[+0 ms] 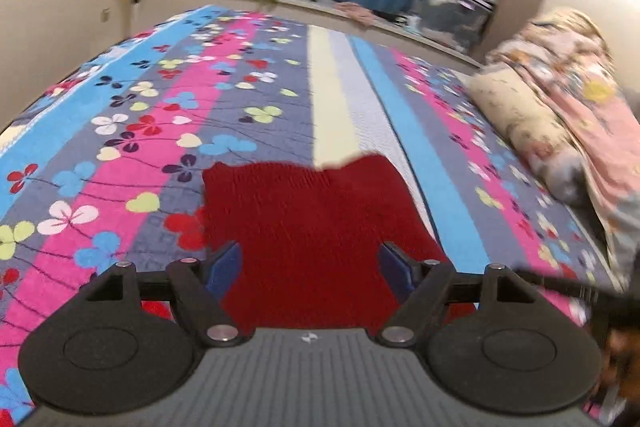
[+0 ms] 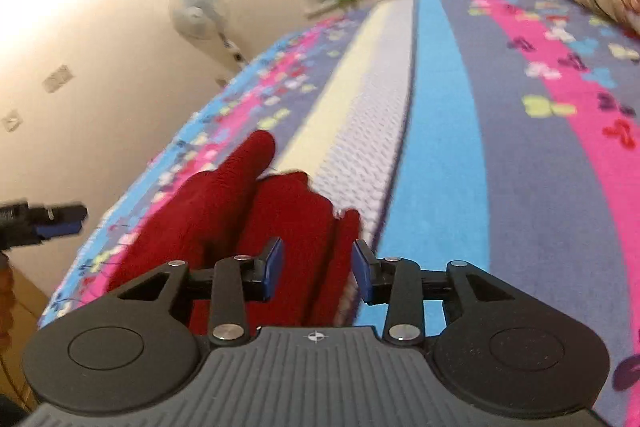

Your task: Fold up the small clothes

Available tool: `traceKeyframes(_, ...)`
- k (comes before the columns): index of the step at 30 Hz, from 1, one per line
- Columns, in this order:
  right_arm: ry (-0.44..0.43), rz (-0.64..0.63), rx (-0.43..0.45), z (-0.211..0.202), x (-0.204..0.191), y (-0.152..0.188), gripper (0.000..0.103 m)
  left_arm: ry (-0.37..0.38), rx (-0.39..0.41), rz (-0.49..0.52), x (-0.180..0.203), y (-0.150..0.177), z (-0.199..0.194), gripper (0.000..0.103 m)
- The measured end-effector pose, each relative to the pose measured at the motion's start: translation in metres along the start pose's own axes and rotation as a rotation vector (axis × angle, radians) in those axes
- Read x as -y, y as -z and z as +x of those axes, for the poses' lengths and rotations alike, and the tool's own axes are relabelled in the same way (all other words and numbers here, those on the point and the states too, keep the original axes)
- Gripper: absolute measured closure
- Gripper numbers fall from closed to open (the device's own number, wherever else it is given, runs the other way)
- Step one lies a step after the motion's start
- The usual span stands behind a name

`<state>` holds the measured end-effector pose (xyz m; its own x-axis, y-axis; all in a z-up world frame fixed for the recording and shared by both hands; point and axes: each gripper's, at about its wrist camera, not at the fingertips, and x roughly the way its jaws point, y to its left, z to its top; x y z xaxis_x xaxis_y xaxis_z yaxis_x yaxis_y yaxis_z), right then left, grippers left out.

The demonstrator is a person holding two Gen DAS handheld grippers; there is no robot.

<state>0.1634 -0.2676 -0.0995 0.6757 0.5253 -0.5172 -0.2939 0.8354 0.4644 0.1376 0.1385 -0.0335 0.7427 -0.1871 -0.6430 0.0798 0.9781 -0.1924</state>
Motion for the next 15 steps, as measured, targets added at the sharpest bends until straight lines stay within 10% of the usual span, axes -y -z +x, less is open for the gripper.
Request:
traceKeyframes(8, -0.083, -0.161, -0.184, 0.022, -0.045, 0.04, 0.043, -0.001, 0.016, 0.093, 0.0, 0.068, -0.021, 0.023)
traceKeyframes(11, -0.091, -0.194, -0.203, 0.026, -0.054, 0.043, 0.089, -0.011, 0.006, 0.08, -0.001, 0.071, -0.018, 0.024)
traceKeyframes(15, -0.136, -0.183, -0.073, -0.025, -0.065, 0.02, 0.089, -0.005, 0.074, 0.105, 0.002, 0.068, -0.028, 0.024)
